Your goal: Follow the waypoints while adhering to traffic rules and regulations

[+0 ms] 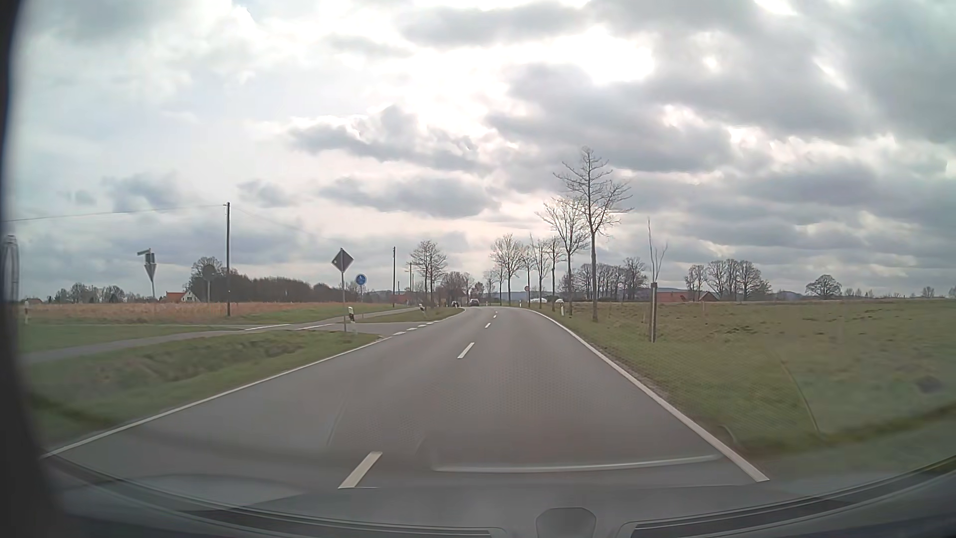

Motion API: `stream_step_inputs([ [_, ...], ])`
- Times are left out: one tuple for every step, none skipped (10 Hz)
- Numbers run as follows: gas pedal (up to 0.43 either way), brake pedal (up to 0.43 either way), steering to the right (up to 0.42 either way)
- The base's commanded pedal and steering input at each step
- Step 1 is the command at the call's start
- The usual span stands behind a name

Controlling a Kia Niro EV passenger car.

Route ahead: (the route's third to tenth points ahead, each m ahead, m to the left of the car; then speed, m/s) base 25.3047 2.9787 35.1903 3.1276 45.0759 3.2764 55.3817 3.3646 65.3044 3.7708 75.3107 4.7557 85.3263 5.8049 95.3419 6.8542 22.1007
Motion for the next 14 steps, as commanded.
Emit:
stream_step_inputs([
  [0.260,0.000,0.003],
  [0.260,0.000,0.003],
  [0.260,0.000,0.003],
  [0.260,0.000,0.003],
  [0.260,0.000,0.002],
  [0.260,0.000,-0.001],
  [0.260,0.000,-0.002],
  [0.260,0.000,-0.002],
  [0.240,0.000,-0.002],
  [0.228,0.000,-0.002],
  [0.209,0.000,-0.002],
  [0.197,0.000,-0.002],
  [0.189,0.000,-0.002],
  [0.189,0.000,-0.001],
])
